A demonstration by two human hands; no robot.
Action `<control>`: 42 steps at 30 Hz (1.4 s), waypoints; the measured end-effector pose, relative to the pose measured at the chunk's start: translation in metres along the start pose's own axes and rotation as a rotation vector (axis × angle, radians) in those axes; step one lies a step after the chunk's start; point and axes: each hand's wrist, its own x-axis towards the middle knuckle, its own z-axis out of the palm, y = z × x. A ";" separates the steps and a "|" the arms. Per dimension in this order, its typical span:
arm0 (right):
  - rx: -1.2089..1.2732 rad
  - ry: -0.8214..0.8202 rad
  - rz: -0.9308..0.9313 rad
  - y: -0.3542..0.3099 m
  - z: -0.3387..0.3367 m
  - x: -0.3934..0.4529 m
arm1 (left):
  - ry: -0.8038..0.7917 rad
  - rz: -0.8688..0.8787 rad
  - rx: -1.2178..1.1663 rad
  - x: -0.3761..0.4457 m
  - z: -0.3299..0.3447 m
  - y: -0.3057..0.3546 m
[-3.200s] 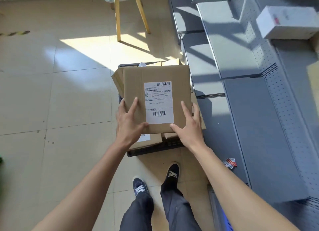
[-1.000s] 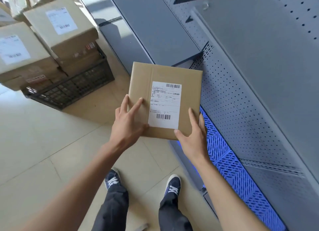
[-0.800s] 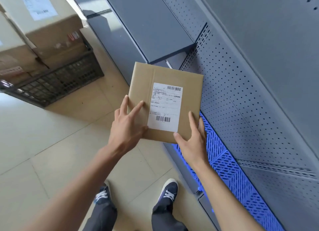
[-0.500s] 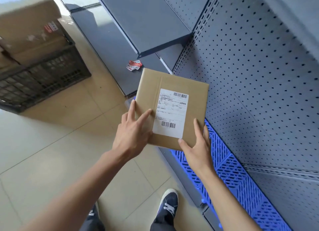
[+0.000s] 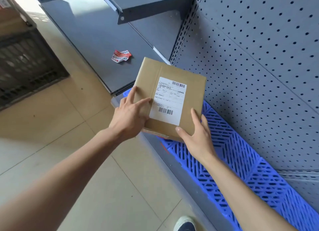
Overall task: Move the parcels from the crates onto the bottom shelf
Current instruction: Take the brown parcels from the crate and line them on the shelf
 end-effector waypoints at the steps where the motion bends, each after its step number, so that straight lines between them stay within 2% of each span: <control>1: 0.003 0.004 -0.003 0.005 0.004 0.006 | -0.004 0.010 0.003 0.005 0.007 -0.003; 7: 0.020 0.008 0.004 0.036 0.021 0.028 | 0.006 0.051 0.012 0.025 0.041 -0.013; 18: 0.034 0.084 -0.018 0.044 0.032 0.035 | 0.073 0.098 -0.014 0.031 0.051 -0.017; 25: -0.071 0.167 -0.130 0.047 0.049 0.024 | 0.174 0.134 0.011 0.020 0.058 -0.019; 33: -0.265 0.169 -0.163 0.042 0.054 0.015 | 0.064 0.108 0.194 -0.009 0.041 -0.009; 42: -0.337 0.112 -0.127 0.033 0.044 0.014 | 0.008 0.037 0.226 -0.053 0.023 -0.005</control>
